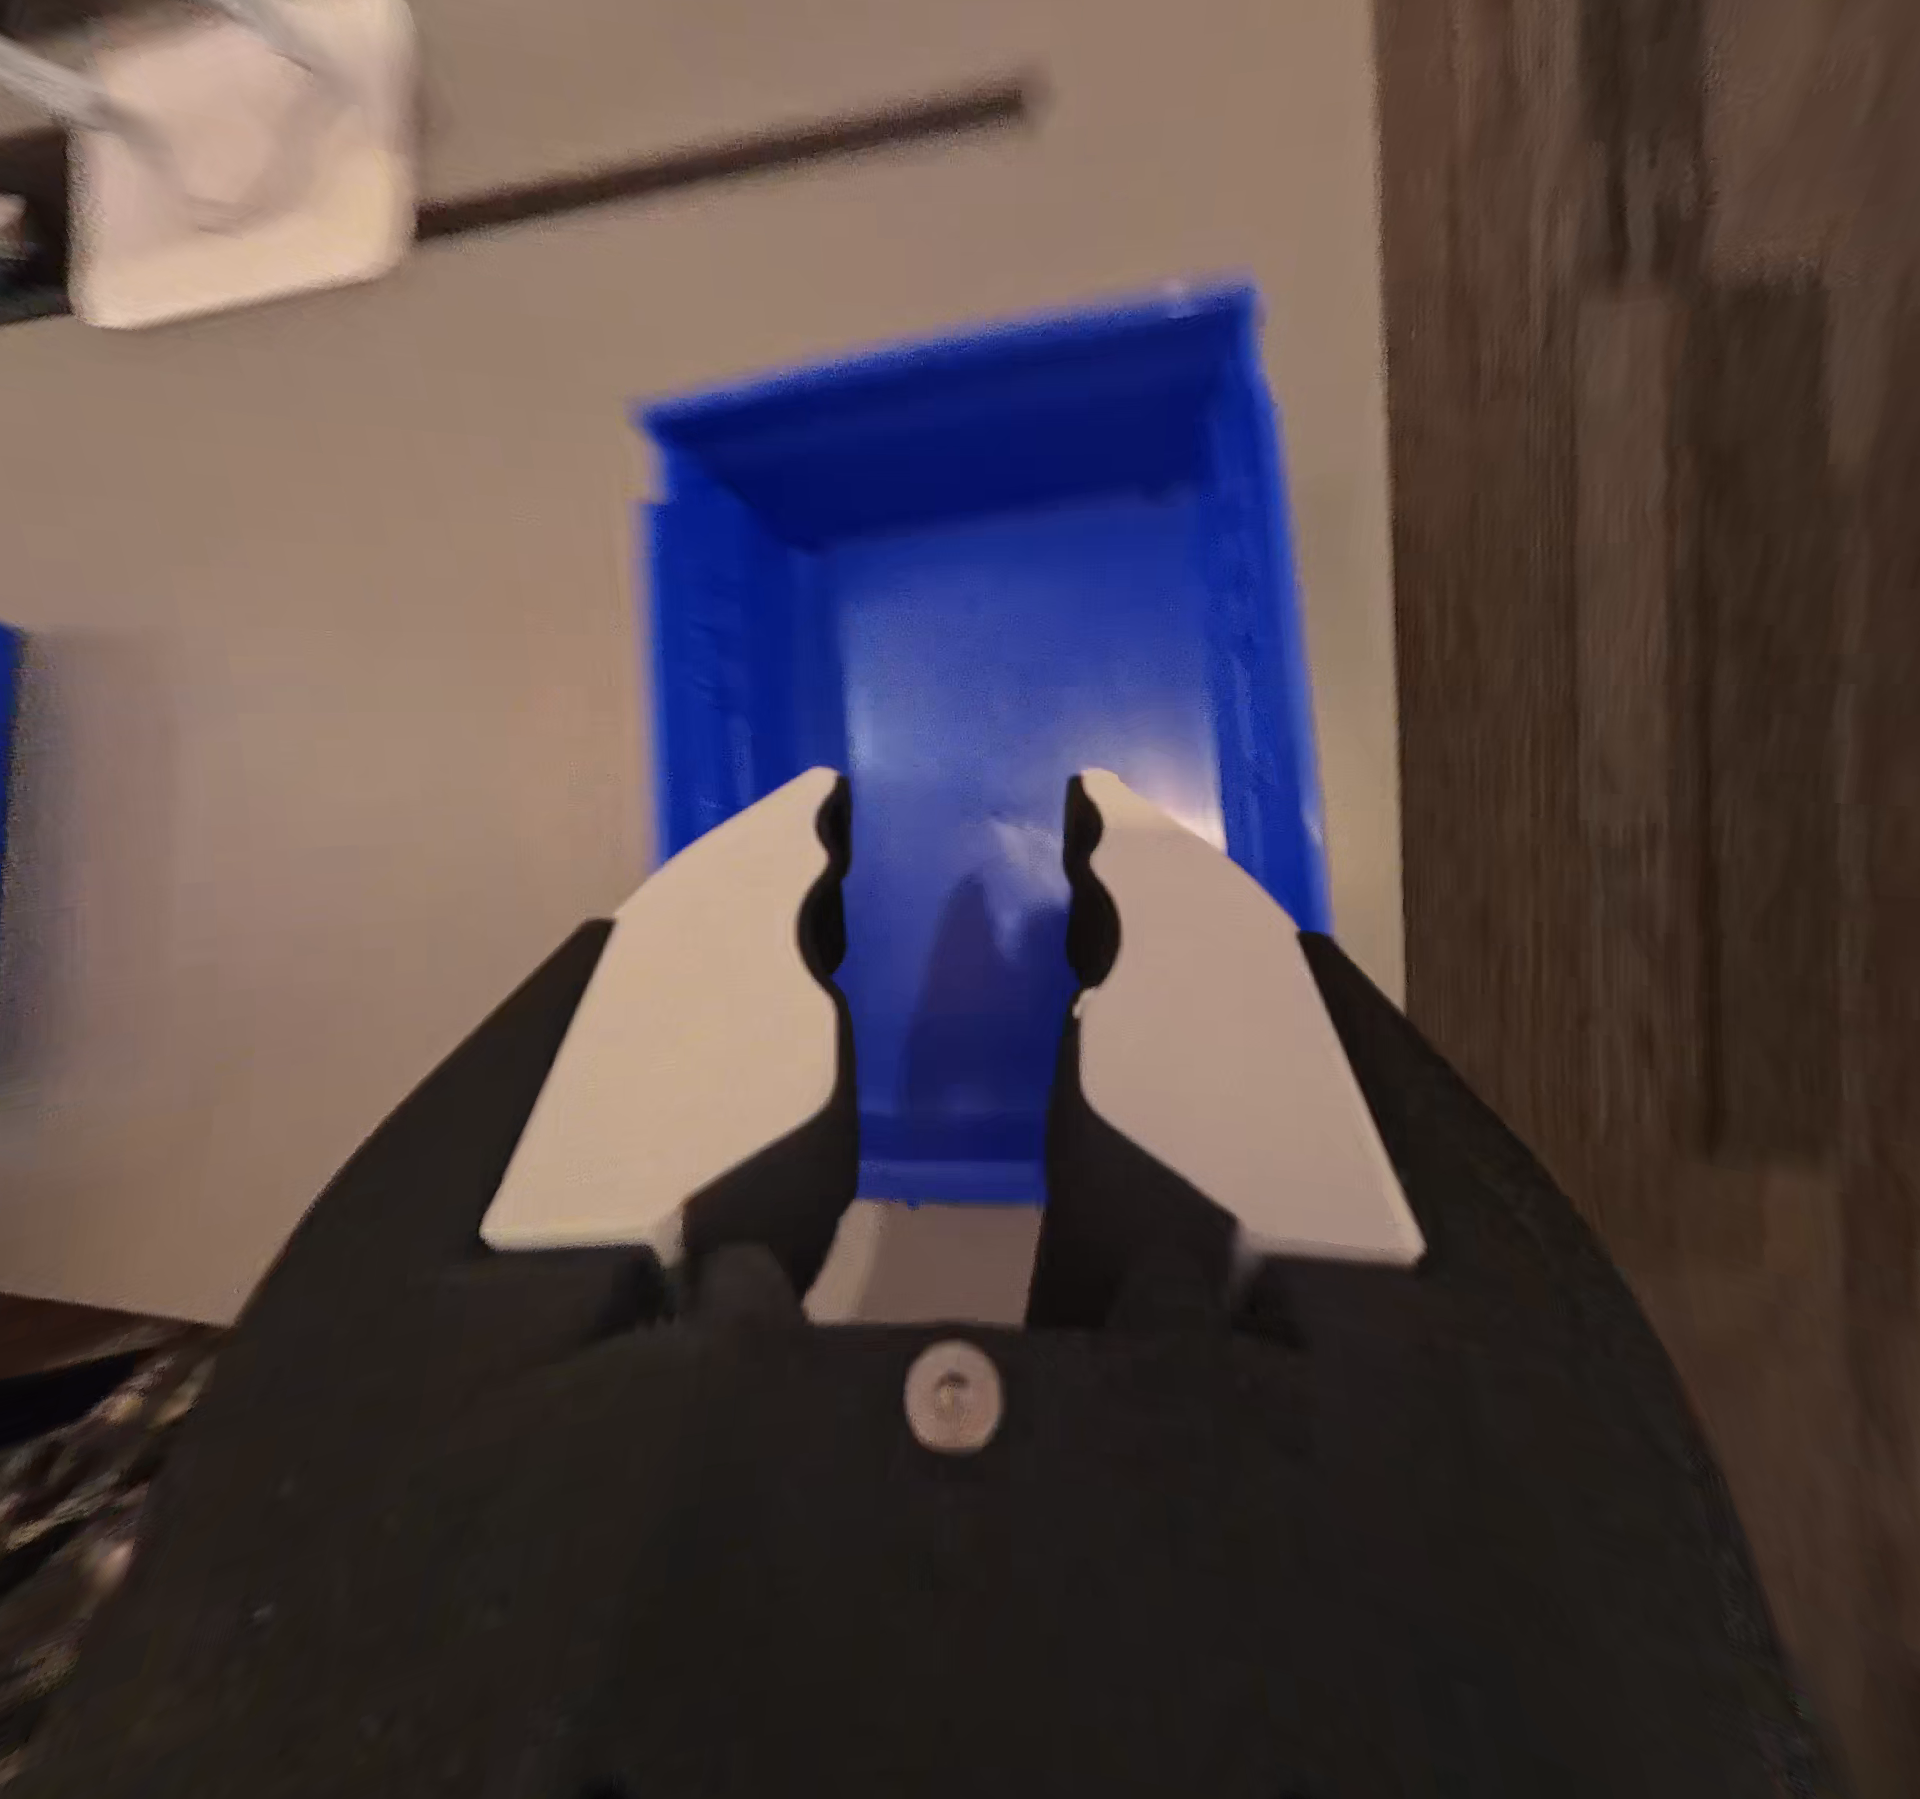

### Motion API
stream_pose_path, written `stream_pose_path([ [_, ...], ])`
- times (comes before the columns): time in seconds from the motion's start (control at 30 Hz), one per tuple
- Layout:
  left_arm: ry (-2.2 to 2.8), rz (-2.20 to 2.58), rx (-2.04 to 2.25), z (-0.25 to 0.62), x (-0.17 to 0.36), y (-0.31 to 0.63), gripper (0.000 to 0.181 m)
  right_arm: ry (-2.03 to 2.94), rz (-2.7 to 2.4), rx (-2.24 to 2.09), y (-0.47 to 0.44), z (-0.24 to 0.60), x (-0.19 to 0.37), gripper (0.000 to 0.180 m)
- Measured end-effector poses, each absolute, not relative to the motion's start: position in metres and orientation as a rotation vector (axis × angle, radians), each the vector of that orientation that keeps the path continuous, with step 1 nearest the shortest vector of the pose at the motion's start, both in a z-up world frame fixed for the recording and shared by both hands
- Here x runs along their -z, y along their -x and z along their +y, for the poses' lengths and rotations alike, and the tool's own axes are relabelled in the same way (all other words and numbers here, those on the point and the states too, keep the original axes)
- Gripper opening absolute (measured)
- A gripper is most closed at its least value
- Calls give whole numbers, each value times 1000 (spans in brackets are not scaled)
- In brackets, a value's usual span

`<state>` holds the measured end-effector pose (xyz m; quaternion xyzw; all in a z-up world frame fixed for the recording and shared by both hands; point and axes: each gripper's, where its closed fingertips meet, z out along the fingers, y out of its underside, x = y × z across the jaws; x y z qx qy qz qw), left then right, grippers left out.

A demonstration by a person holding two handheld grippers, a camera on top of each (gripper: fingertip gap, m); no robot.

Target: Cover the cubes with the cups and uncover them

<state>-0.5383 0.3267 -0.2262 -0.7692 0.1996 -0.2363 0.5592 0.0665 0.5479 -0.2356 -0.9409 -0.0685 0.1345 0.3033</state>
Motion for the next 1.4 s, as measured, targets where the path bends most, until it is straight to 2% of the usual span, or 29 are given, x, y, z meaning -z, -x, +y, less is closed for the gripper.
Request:
stream_pose_path([
  [0.13, 1822, 465, 514, 327, 227, 545, 50, 2101, -471, -325, 25, 518, 192, 71],
  [0.2, 1846, 440, 458, 329, 229, 556, 51, 1946, -550, -350, 74, 495, 197, 86],
  [0.27, 1866, 387, 406, 333, 231, 571, 51, 1810, -607, -412, 120, 470, 216, 91],
  [0.4, 1940, 326, 352, 341, 237, 597, 51, 1616, -664, -473, 184, 445, 264, 89],
  [0.63, 2204, 159, 90, 350, 274, 666, 53, 1586, -743, -450, 238, 457, 341, 89],
  [0.93, 2558, -50, -132, 347, 337, 746, 67, 1557, -769, -486, 243, 450, 347, 81],
  [1.07, 2688, -75, -76, 345, 364, 749, 68, 1538, -798, -473, 246, 445, 345, 80],
  [1.17, 2795, -59, 35, 342, 381, 738, 49, 1532, -848, -482, 254, 439, 347, 76],
  [1.27, 2843, -12, 231, 342, 386, 717, 7, 1519, -869, -471, 256, 435, 345, 72],
  [1.4, 2884, -30, 203, 342, 387, 720, 6, 1518, -872, -516, 258, 432, 344, 66],
])
